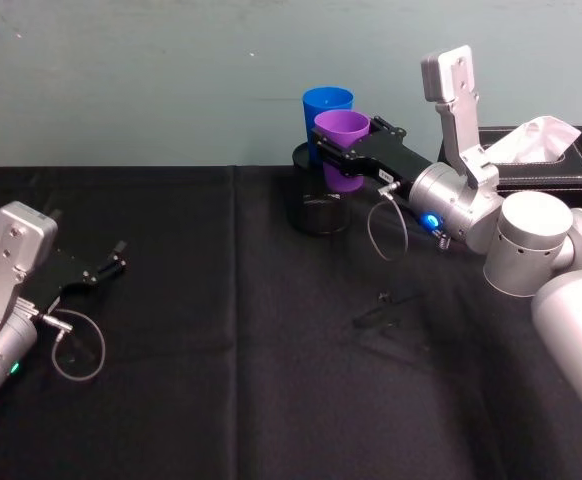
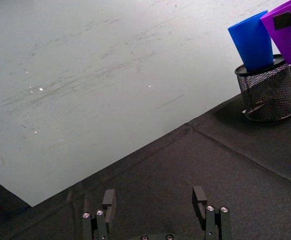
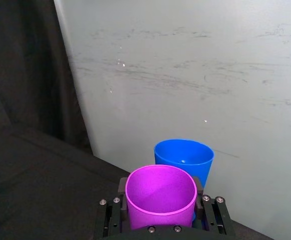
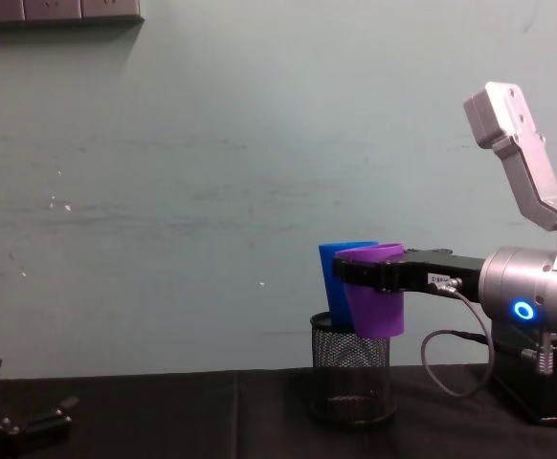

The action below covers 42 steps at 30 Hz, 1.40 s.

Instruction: Pick up one cup with a gripper and tap it against the other cup.

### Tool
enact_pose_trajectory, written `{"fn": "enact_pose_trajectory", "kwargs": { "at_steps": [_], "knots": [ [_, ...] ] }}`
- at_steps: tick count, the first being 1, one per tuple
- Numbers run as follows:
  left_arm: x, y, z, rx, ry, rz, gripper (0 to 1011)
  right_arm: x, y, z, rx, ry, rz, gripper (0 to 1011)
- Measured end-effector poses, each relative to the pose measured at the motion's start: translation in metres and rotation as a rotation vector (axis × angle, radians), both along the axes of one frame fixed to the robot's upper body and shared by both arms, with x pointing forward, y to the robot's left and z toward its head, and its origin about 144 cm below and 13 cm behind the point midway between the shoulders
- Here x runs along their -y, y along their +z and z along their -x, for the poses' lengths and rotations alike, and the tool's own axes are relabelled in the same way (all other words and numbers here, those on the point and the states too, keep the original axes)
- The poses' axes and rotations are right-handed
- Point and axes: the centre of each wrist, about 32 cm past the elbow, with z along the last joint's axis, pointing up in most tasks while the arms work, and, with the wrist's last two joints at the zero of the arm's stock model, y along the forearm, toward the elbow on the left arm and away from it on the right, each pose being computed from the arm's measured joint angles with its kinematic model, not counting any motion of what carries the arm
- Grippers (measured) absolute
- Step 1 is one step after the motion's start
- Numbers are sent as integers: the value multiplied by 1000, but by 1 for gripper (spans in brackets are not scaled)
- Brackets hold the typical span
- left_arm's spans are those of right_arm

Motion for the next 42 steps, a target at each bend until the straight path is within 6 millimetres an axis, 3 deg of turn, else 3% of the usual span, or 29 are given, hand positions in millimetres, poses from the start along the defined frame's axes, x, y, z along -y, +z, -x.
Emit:
{"fn": "enact_pose_trajectory", "kwargs": {
  "at_steps": [42],
  "knots": [
    [0,0,0,0,0,0,1000,0,0,0,0,0,0,724]
  ]
}}
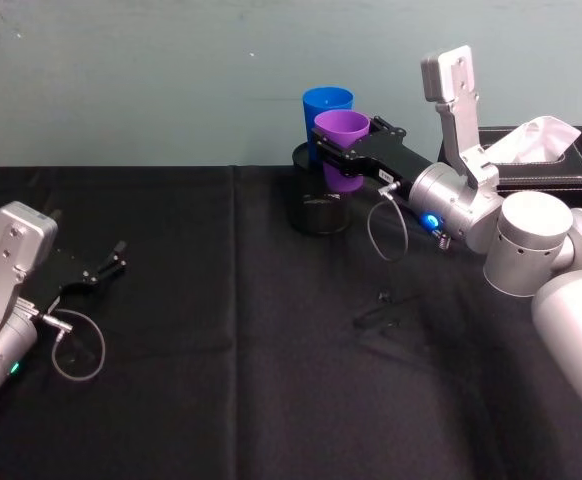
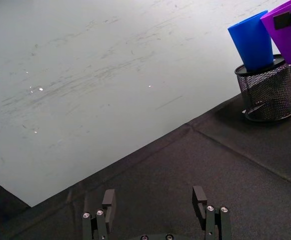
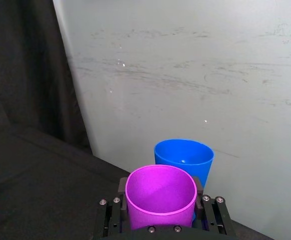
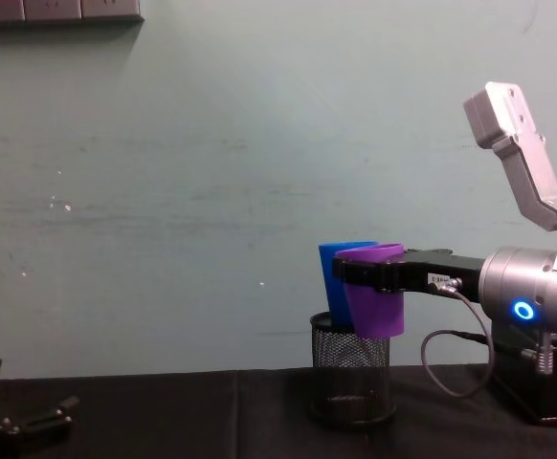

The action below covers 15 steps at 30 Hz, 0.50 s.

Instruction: Pick up one cup with a gripper and tap it against the other cup.

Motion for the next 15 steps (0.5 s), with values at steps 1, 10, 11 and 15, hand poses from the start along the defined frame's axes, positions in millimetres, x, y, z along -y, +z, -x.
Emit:
{"fn": "enact_pose_trajectory", "kwargs": {
  "at_steps": [1,10,11,15],
  "knots": [
    [0,0,0,0,0,0,1000,0,0,0,0,0,0,724],
    [0,0,0,0,0,0,1000,0,0,0,0,0,0,724],
    [0,0,0,0,0,0,1000,0,0,0,0,0,0,724],
    [0,0,0,0,0,0,1000,0,0,0,0,0,0,724]
  ]
}}
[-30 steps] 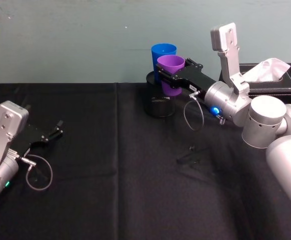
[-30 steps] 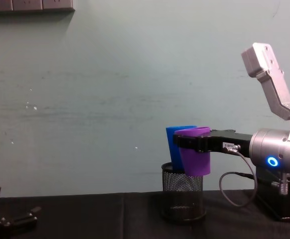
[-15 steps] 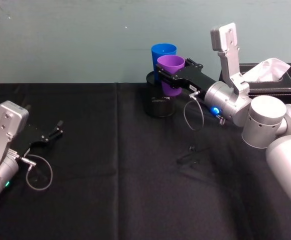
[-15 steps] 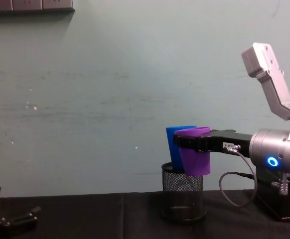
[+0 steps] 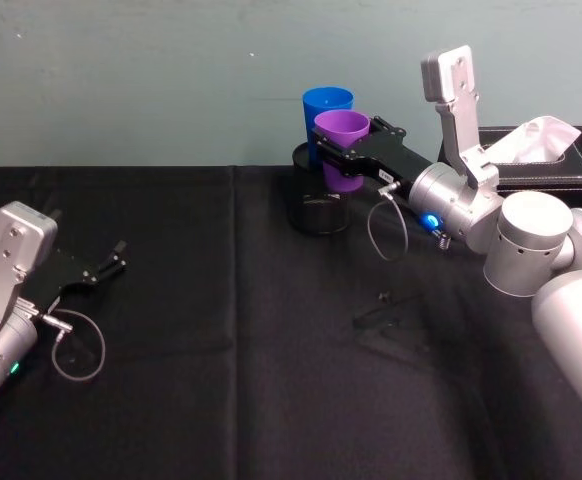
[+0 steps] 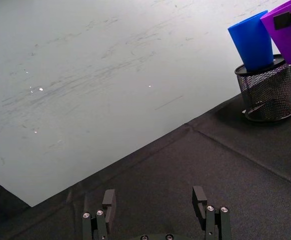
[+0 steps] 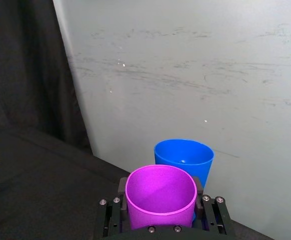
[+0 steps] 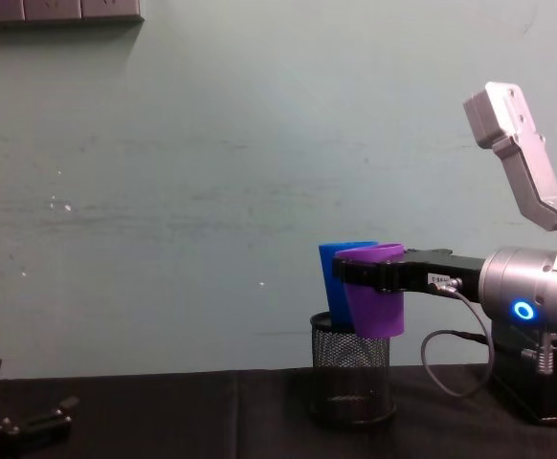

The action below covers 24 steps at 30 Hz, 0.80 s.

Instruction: Pick up one cup with a gripper and tap it against the other cup.

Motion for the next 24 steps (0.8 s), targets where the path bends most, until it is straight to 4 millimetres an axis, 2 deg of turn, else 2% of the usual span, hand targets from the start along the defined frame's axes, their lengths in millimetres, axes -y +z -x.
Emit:
{"fn": "enact_pose_trajectory", "kwargs": {
  "at_steps": [24],
  "knots": [
    [0,0,0,0,0,0,1000,0,0,0,0,0,0,724]
  ]
}}
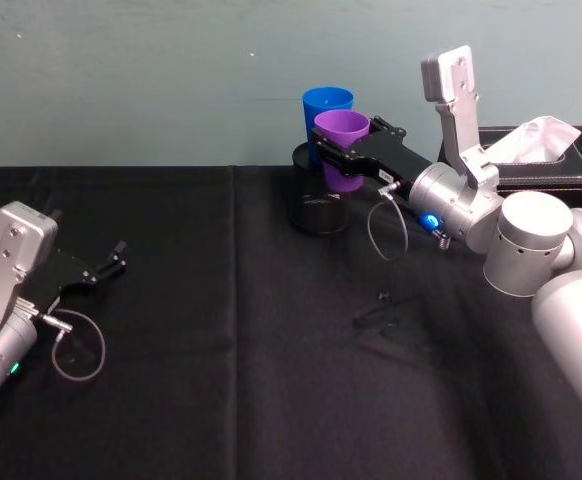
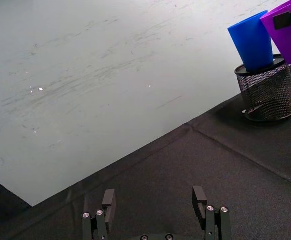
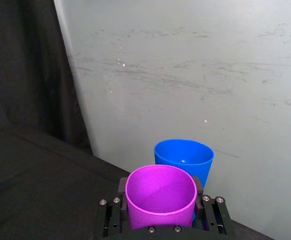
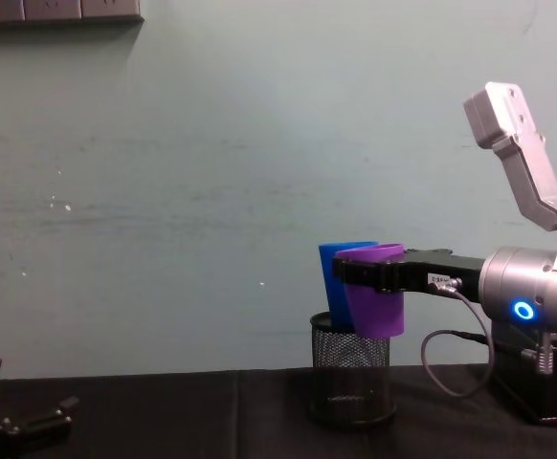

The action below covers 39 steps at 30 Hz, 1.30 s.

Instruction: Pick up one cup with a gripper and tap it against the other cup.

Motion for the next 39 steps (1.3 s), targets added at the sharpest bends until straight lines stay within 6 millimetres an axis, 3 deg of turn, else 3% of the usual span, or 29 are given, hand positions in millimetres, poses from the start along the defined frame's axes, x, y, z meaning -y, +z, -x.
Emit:
{"fn": "enact_pose_trajectory", "kwargs": {
  "at_steps": [16,28,39],
  "knots": [
    [0,0,0,0,0,0,1000,2,-4,11,17,33,20,724],
    [0,0,0,0,0,0,1000,11,-21,58,57,116,38,724],
    [0,0,0,0,0,0,1000,12,-58,100,97,168,29,724]
  ]
}}
